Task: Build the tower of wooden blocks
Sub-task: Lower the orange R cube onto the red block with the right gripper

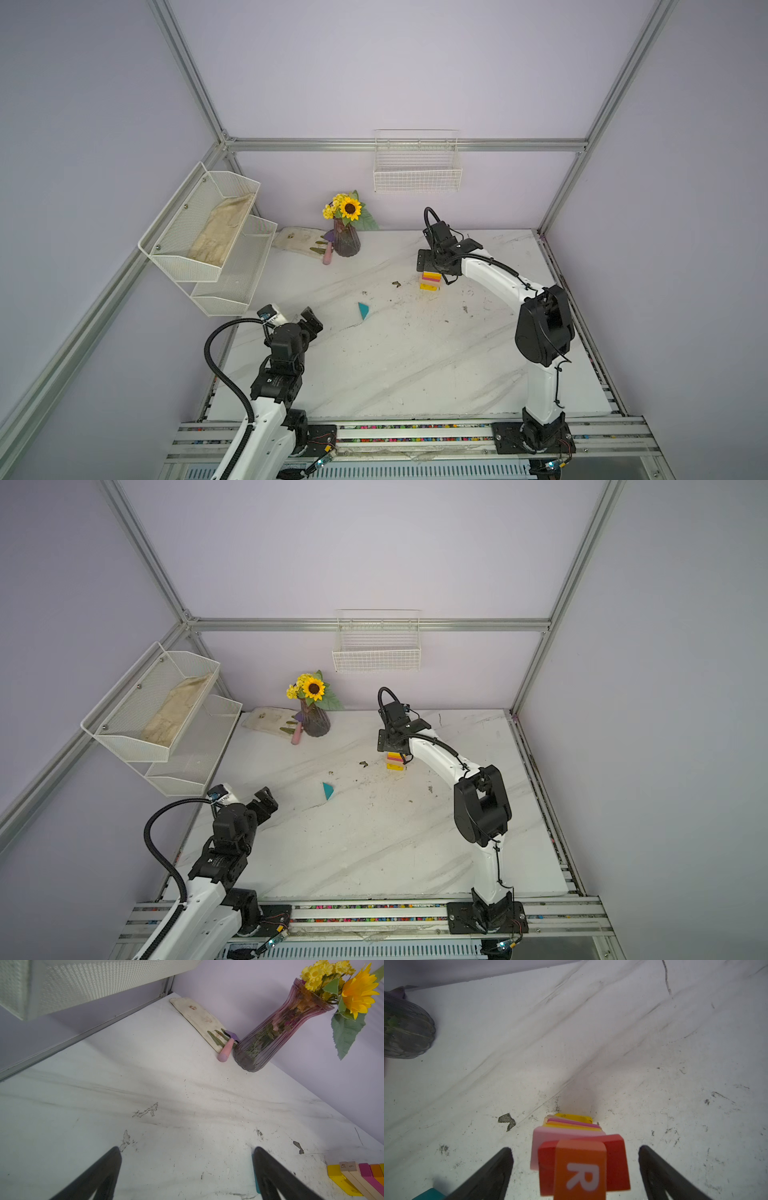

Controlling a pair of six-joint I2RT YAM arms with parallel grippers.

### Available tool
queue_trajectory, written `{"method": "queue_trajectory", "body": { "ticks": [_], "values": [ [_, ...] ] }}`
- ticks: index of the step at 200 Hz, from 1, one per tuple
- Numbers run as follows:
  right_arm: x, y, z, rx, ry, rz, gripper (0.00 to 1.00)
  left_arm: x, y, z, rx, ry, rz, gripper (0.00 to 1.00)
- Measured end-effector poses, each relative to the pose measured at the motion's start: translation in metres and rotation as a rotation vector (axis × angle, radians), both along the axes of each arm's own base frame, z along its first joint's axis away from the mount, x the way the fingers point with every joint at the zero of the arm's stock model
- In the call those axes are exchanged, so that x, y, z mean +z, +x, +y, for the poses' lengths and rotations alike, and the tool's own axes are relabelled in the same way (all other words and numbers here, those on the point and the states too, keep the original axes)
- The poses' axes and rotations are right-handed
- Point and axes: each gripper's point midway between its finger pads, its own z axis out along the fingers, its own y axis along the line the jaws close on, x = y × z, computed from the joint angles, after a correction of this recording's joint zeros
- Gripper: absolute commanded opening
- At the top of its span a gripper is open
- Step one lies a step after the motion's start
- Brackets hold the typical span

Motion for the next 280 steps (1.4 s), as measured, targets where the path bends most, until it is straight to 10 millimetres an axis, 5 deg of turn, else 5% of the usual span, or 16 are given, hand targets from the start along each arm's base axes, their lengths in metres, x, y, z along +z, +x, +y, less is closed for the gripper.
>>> {"method": "queue_trajectory", "body": {
  "ticks": [51,150,280],
  "values": [
    [-0.010,0.000,0.001,0.000,-0.003,0.020,0.80,0.000,0.000,0.000,0.000,0.000,0.000,0.97],
    [-0.015,0.000,0.001,-0.022,0.008,0.030,0.71,0.000,0.000,0.000,0.000,0.000,0.000,0.97],
    [-0.015,-0.001,0.004,-0.029,0.035,0.040,0.70,0.000,0.000,0.000,0.000,0.000,0.000,0.97]
  ]
}}
